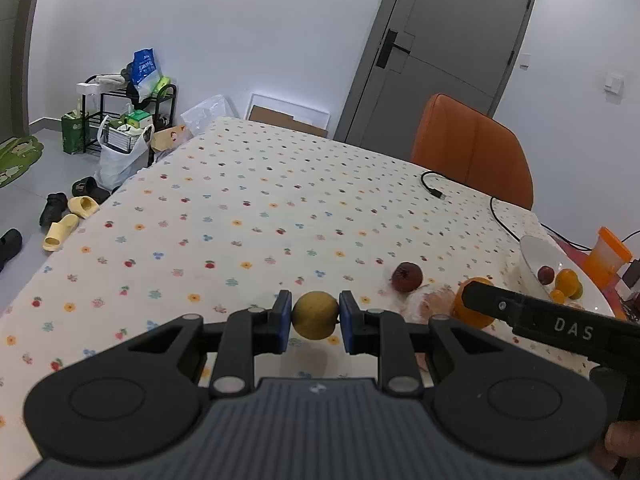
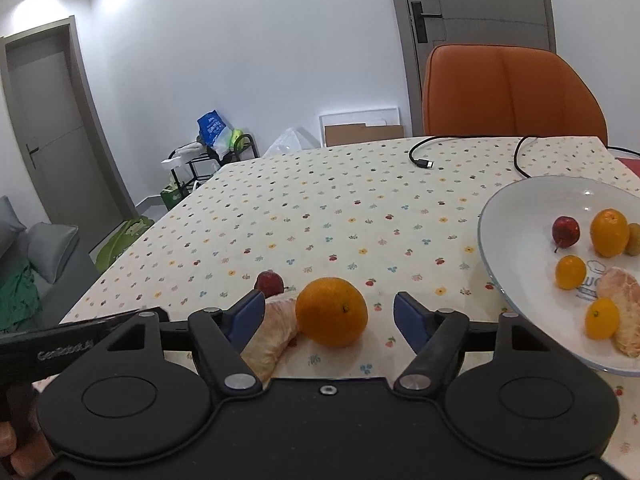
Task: Organize fruits
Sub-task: 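Carry the green fruit and orange into the white bowl and open both tools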
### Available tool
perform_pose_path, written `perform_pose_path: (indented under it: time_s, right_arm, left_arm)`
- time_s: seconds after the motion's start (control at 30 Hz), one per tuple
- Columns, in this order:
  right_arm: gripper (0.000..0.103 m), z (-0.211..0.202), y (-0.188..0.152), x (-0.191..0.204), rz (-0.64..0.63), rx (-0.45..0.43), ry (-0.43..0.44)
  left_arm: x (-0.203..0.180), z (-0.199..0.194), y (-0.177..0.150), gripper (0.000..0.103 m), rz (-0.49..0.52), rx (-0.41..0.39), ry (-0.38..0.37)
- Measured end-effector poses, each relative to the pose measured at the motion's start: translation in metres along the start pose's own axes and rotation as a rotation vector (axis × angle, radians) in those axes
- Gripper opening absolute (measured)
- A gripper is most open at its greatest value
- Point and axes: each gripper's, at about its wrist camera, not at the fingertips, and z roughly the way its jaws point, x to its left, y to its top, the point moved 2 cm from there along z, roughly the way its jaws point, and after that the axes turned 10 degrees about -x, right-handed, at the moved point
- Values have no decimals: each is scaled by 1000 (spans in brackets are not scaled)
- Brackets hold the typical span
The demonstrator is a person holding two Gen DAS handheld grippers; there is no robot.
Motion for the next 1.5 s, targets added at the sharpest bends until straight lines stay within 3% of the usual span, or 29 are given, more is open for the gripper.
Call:
perform_pose_path:
  time_s: [0.17,0.47,1.0,1.5]
  right_arm:
    - [40,8,-5,0,2,36,1]
    - [39,-8,-8,-2,6,34,21]
    - [39,-50,7,-16,20,-59,30]
    - [39,-91,16,-54,47,-129,-39]
  left_arm:
    - [2,-2,3,24,12,-19,31]
    - [-4,-7,5,24,10,-40,13]
    - [-38,-24,15,24,47,-89,-31]
    - [-92,-21,15,24,91,-92,-131]
